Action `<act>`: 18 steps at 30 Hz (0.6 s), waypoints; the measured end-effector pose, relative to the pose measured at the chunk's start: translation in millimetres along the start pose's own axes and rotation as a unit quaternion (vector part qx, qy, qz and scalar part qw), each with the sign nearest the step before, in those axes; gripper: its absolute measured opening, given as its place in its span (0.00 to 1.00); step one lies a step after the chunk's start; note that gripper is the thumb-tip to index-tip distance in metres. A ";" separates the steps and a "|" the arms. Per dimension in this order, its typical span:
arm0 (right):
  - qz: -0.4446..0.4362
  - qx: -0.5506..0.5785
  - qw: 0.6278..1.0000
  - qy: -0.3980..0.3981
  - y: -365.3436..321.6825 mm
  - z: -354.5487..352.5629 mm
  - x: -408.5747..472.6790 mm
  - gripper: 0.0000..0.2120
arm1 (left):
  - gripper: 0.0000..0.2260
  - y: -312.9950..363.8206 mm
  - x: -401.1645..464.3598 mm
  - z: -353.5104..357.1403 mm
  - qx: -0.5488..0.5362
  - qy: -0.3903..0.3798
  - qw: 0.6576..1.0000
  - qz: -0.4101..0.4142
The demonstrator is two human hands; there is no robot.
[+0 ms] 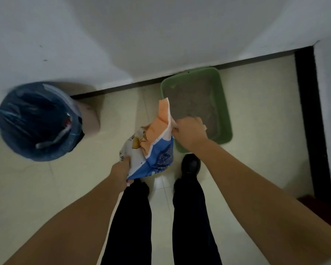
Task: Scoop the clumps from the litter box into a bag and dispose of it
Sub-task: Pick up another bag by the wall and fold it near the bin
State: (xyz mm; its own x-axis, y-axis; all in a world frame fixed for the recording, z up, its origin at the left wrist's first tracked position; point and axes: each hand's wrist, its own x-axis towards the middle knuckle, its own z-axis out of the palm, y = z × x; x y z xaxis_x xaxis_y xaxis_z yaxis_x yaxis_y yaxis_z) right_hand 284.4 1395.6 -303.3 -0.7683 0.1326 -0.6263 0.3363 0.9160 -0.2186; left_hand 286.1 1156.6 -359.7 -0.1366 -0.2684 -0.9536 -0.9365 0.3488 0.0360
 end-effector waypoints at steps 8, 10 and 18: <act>0.177 0.117 0.977 -0.003 24.3 21.2 31.3 0.13 | 0.14 15.3 -13.8 -4.7 -0.013 -0.022 1.000 0.018; 0.195 0.207 0.959 -0.011 18.6 29.4 35.0 0.12 | 0.13 22.3 -19.5 -2.1 -0.007 -0.022 1.000 0.018; 0.192 0.400 0.893 0.076 31.2 33.9 52.8 0.14 | 0.15 34.4 -30.6 3.5 0.023 -0.041 0.999 0.021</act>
State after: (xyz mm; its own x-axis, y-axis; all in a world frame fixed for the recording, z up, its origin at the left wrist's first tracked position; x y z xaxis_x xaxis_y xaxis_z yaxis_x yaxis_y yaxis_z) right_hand 272.8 1418.3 -368.6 -0.5567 0.4845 -0.6748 0.8260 0.2366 -0.5116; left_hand 259.3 1180.0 -330.3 -0.1475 -0.1786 -0.9728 -0.9140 0.4005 0.0650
